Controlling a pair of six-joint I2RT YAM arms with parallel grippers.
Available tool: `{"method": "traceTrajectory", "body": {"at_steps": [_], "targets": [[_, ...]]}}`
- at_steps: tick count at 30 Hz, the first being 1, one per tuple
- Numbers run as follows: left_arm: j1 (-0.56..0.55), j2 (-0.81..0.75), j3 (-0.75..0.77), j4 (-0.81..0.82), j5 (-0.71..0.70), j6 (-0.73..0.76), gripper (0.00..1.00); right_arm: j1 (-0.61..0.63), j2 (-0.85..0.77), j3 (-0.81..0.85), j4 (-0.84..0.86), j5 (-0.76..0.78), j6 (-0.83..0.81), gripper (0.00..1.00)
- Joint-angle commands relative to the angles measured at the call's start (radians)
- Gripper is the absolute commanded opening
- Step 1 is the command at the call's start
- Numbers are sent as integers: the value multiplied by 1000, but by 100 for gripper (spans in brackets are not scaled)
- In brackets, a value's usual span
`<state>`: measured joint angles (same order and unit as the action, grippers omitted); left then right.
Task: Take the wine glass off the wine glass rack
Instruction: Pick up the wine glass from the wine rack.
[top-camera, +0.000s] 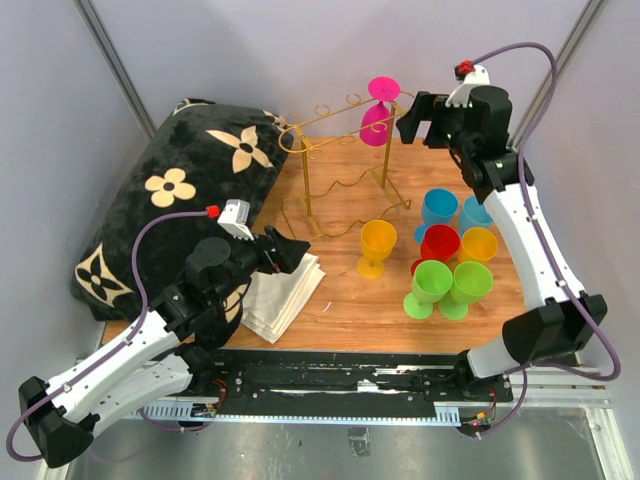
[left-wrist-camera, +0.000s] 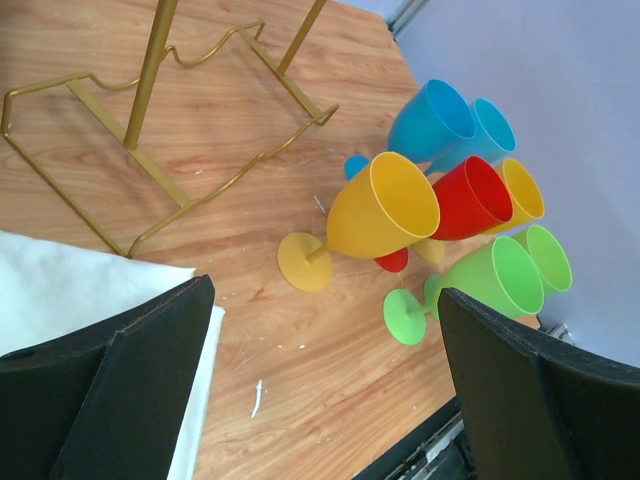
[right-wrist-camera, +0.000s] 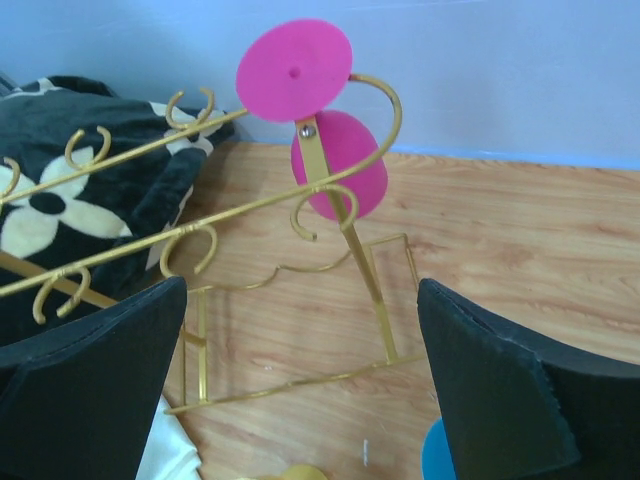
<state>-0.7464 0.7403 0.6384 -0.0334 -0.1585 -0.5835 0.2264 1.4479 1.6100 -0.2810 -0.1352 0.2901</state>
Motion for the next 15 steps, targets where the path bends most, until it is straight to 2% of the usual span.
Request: {"method": "traceTrajectory", "body": {"at_steps": [1, 5, 9, 15], "targets": [[7, -13, 17, -11, 11, 18, 100, -13, 85, 119, -21, -49, 68, 98], [7, -12, 25, -29, 13, 16, 100, -21, 154, 187, 24, -86, 114, 93], [7, -19, 22, -35, 13, 10, 100, -29, 222, 250, 61, -33, 115, 89], [7, -24, 25, -38, 11, 11, 100, -48, 378, 474, -30, -68, 91, 76]]}}
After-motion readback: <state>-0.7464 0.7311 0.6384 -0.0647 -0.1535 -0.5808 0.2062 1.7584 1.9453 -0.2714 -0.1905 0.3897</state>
